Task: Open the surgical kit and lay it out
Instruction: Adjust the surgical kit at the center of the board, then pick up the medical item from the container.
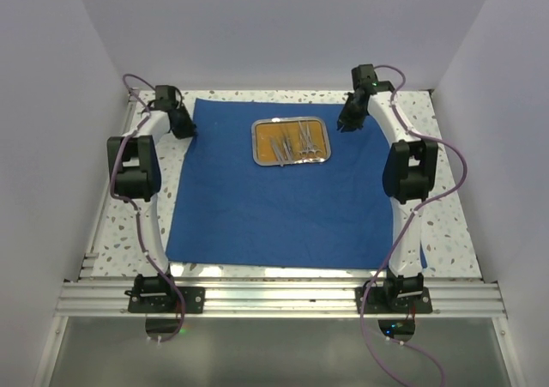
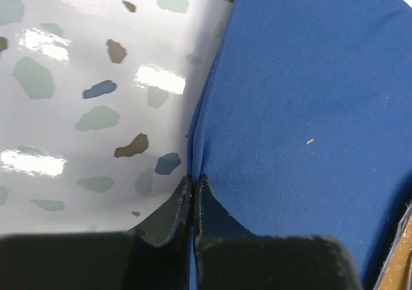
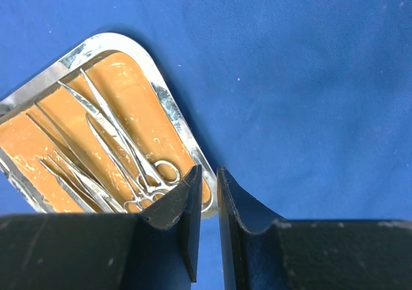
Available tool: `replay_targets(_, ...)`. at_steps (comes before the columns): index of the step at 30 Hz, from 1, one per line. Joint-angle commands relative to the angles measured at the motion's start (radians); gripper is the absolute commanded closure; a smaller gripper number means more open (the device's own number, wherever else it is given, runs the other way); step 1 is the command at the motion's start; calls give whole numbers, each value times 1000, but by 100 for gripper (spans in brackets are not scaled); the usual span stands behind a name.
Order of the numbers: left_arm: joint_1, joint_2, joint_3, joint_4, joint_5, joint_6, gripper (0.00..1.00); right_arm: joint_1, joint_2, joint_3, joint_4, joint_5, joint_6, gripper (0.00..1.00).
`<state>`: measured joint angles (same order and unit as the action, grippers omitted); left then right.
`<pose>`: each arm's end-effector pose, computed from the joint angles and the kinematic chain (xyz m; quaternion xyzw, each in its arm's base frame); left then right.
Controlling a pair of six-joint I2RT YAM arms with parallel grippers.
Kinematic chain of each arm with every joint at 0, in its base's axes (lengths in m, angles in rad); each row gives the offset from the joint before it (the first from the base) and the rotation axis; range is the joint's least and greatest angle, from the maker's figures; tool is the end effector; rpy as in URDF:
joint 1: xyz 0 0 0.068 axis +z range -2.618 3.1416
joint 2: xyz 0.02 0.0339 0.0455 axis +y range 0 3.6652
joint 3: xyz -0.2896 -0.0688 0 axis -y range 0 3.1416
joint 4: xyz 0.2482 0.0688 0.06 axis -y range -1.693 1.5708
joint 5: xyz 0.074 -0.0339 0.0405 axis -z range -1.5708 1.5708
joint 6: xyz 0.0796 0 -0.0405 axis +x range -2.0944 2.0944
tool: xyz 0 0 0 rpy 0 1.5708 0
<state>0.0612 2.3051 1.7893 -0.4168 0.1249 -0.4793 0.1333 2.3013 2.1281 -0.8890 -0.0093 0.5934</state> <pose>0.5503 0.0238 0.1354 -0.2341 0.9185 -0.1229 0.2940 0.5379 0.0729 0.2114 0.2196 0.9426 0.0936 0.2335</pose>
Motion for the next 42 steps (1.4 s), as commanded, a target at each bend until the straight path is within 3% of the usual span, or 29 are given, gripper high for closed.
replay_targets(1, 91, 31, -50, -126, -183, 33, 100, 9, -9, 52, -8, -31, -12, 80)
replay_targets(3, 97, 31, -54, -119, -156, 36, 100, 14, -5, 58, -2, -43, -10, 80)
replay_targets(6, 98, 17, -59, -94, -90, 45, 47, 25, 6, 73, 10, -87, -20, 71)
replay_targets(7, 98, 11, -64, -85, -79, 41, 12, 31, 9, 81, 15, -95, -24, 67)
replay_targets(8, 98, -1, -65, -77, -70, 42, 3, 43, 15, 85, 16, -110, -29, 60)
replay_targets(9, 97, -4, -61, -77, -58, 41, 0, 49, 18, 104, 21, -116, -38, 56)
replay_targets(12, 97, -27, -47, -85, -56, 39, 1, 84, 27, 147, 15, -124, -56, 46)
replay_targets(16, 97, -79, -38, -108, -62, 28, 0, 135, 35, 197, 1, -115, -73, 46)
replay_targets(24, 52, -257, -117, -160, -41, 11, 5, 207, 81, 214, -10, -32, -57, 56)
replay_targets(34, -12, -530, -411, -158, -22, 25, 7, 215, 222, 374, -74, 201, -103, 57)
replay_targets(42, -14, -601, -501, -157, -33, 36, 7, 219, 260, 346, -62, 192, -99, 57)
